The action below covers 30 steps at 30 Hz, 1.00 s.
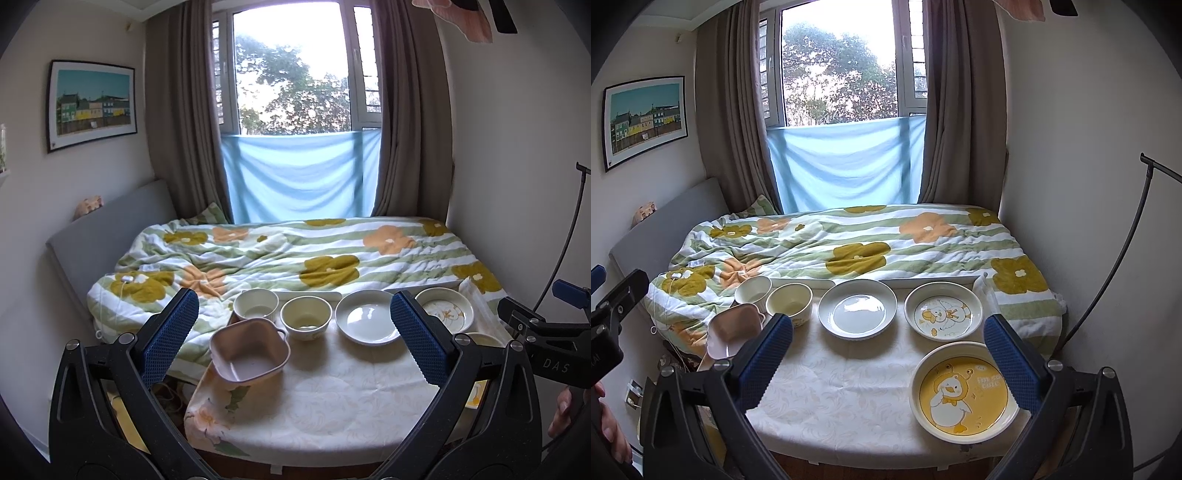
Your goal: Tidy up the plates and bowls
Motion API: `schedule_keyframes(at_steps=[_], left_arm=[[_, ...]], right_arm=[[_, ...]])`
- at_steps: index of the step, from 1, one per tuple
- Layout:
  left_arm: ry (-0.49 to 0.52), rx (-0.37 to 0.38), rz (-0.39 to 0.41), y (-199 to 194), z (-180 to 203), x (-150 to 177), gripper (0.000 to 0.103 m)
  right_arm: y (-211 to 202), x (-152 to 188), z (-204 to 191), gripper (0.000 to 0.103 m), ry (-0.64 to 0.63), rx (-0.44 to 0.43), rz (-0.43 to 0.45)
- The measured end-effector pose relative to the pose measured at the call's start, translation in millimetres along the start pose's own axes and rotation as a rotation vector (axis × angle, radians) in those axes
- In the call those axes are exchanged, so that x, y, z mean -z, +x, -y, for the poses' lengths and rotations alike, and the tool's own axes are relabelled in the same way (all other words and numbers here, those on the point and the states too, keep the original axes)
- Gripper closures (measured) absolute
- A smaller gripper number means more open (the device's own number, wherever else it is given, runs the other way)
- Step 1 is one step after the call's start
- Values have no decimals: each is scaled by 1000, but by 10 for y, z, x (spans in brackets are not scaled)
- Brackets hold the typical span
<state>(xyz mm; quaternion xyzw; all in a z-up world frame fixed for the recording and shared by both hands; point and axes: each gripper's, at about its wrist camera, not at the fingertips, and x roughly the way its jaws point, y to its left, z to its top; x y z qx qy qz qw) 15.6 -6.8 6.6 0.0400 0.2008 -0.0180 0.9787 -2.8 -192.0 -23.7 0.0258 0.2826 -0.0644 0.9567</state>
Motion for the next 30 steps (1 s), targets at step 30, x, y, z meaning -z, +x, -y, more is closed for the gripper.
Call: schedule_keyframes(at_steps=[30], left_arm=[[21, 42, -47, 105, -23, -88, 0]], right_arm=[[17, 105, -21, 0, 24, 8, -21]])
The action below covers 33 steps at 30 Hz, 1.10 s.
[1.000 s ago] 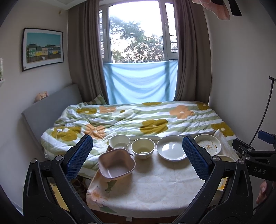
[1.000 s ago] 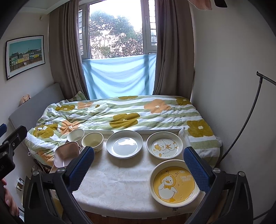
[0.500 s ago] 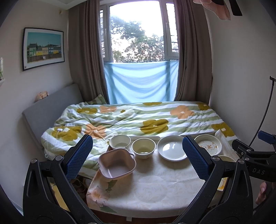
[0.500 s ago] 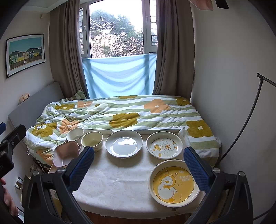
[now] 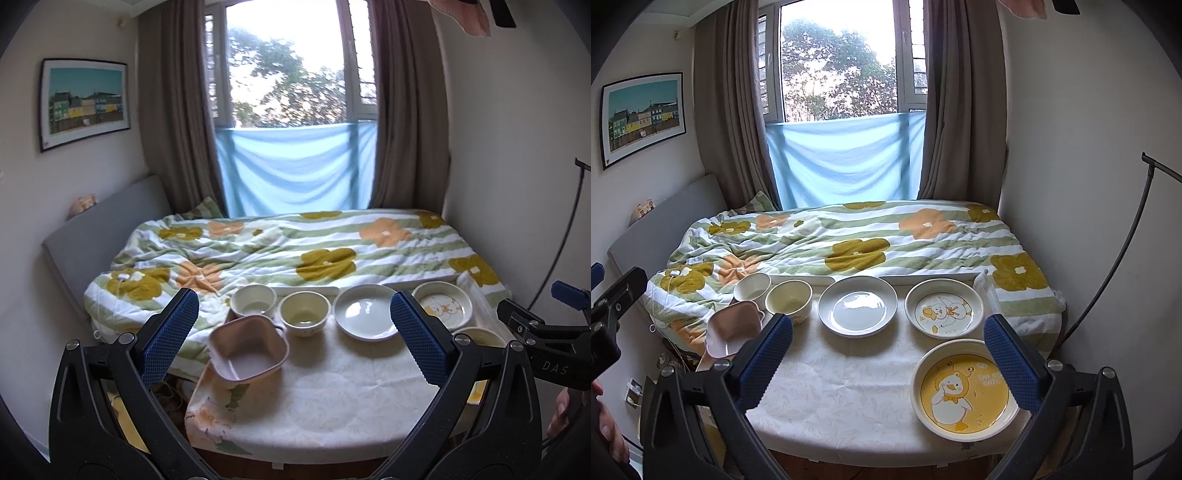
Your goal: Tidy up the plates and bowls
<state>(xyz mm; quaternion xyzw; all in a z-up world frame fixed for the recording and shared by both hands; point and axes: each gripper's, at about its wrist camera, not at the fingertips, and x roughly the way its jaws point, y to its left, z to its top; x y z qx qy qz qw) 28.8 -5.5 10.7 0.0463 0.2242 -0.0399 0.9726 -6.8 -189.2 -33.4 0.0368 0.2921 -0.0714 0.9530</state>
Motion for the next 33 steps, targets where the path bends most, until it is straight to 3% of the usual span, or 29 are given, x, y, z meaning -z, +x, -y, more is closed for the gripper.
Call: schedule_keyframes(at_steps=[5, 11, 19, 21, 23, 26, 33], left_arm=[[48, 112, -40, 272, 193, 6, 0], [116, 236, -154, 783, 774, 198, 0], [150, 468, -466, 1799, 1752, 844, 0], [166, 489, -524, 2014, 1981, 1034, 0], [183, 501, -574, 2178, 2161, 1200, 1], [180, 517, -654, 2410, 2357, 1414, 7], [165, 517, -777, 2770, 2578, 1771, 44]], right_arm=[[33, 164, 125, 0, 43, 33, -39], [172, 438, 706, 0, 138, 70, -122], [696, 916, 1674, 0, 248, -25, -275], [824, 1043, 1866, 1, 273, -57, -309], [963, 1140, 2012, 9, 289, -90, -343], [1197, 1251, 2177, 21, 315, -145, -395], [1600, 1381, 2397, 41, 338, -232, -462]])
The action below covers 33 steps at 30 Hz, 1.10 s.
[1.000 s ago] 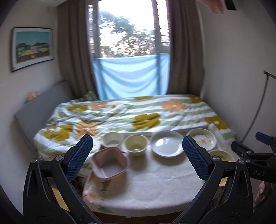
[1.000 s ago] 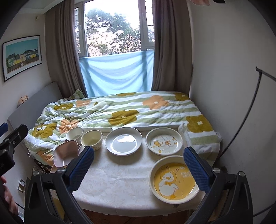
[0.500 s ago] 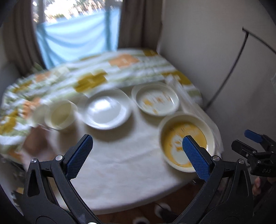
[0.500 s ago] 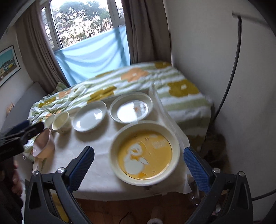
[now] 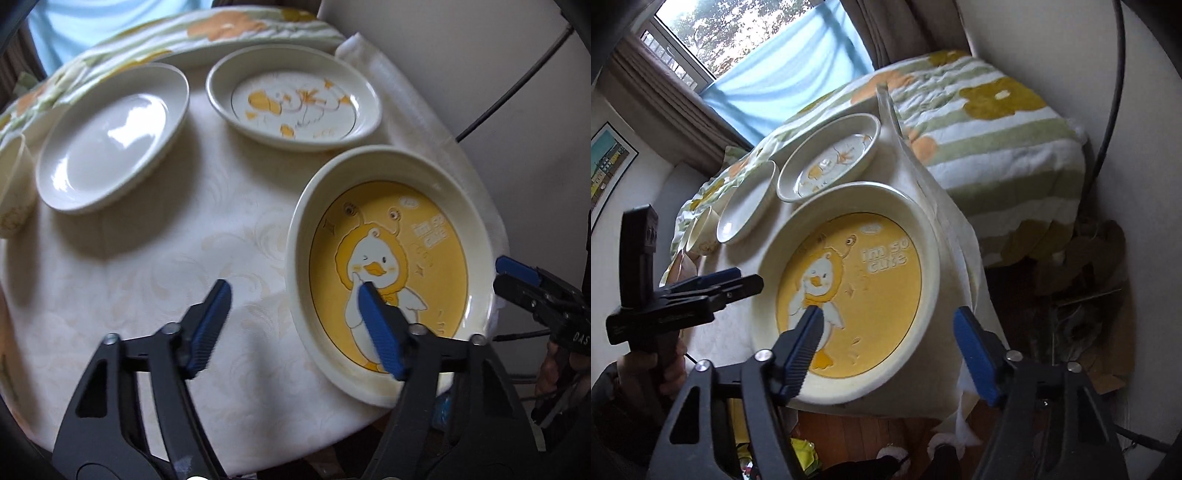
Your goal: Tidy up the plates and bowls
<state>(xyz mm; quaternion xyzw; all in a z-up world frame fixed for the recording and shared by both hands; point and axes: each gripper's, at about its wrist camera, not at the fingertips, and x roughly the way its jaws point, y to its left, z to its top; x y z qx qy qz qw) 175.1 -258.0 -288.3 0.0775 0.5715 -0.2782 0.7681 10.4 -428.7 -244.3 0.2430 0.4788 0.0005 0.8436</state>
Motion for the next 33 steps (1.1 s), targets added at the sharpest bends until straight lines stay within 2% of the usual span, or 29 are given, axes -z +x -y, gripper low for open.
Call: schedule_keyframes(at_steps=[1, 2, 4, 6, 7, 13, 25, 33], left_arm=[[-2, 2, -11, 53, -2, -2, 53], [-5, 5, -19, 69, -12, 7, 57], [-12, 11, -33, 145, -3, 8, 75], [-20, 22, -43, 191, -5, 7, 84], [-26, 38, -41, 210, 5, 11, 88], [-33, 39, -39, 208, 8, 6, 89], [2, 8, -28, 193, 39, 22, 89], [-22, 12, 8, -36, 20, 66, 89]], right_arm=[[56, -41, 31, 44, -4, -7, -6], [76, -61, 55, 48, -5, -12, -11], [131, -104, 95, 54, -7, -20, -17], [181, -142, 145, 64, -13, -32, -28], [205, -157, 161, 72, -16, -33, -36], [289, -192, 241, 90, -17, -28, -63], [317, -226, 235, 91, -32, -26, -75], [235, -249, 158, 91, -68, -32, -66]])
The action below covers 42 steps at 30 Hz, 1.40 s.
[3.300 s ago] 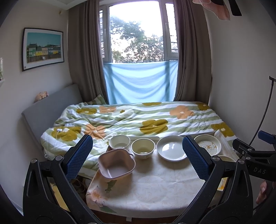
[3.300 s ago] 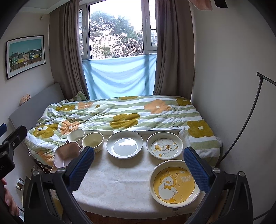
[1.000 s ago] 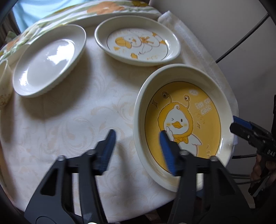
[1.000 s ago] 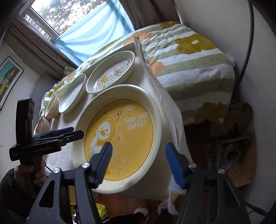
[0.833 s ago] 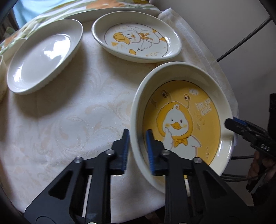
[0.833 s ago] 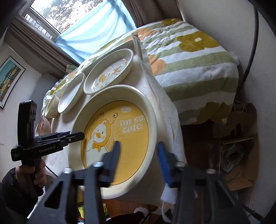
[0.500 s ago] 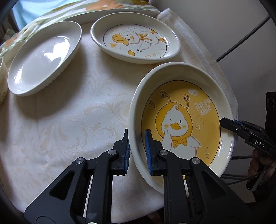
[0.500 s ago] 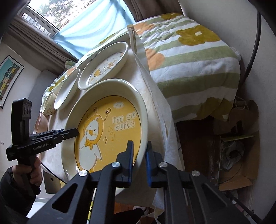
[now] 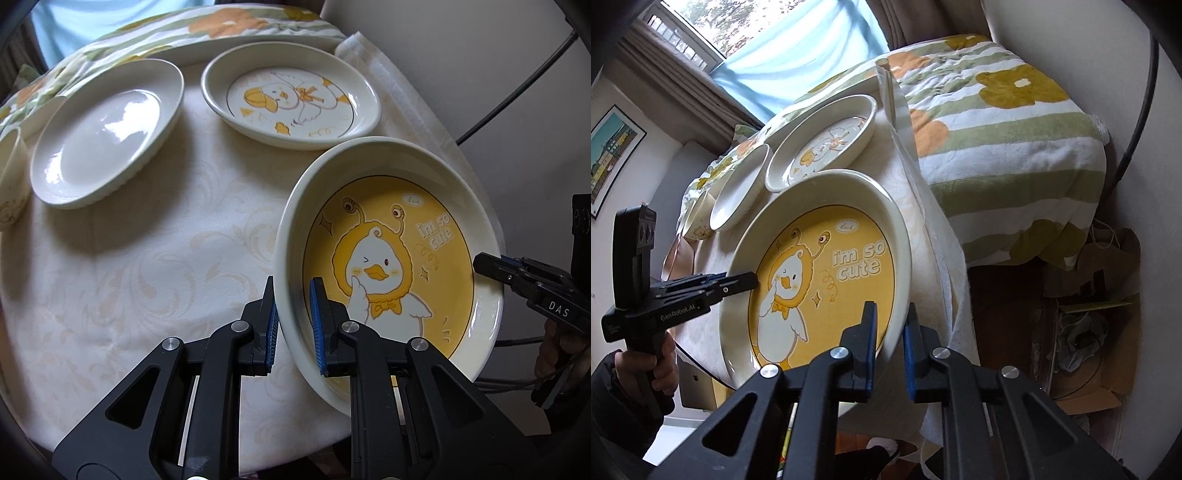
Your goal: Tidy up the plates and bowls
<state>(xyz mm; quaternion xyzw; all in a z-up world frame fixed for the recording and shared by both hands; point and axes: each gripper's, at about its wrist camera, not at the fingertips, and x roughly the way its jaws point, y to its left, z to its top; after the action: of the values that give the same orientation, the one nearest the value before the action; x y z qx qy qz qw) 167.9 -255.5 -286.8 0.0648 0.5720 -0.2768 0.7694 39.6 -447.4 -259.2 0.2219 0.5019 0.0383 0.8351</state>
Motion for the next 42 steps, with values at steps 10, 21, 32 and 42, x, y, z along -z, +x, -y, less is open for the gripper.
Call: schedule_keyframes(at_steps=[10, 21, 32, 42], left_arm=[[-83, -47, 85, -759, -251, 171, 89], [-210, -109, 118, -1374, -1257, 669, 89], [-257, -115, 60, -1303, -2434, 1101, 89], [-273, -115, 41, -1116, -2973, 1320, 89]], right_arm=[[-239, -245, -483, 91, -104, -67, -5], [119, -320, -1577, 91, -228, -137, -38], [886, -51, -2379, 91, -221, -138, -136], [1341, 159, -2687, 91, -202, -133, -162]])
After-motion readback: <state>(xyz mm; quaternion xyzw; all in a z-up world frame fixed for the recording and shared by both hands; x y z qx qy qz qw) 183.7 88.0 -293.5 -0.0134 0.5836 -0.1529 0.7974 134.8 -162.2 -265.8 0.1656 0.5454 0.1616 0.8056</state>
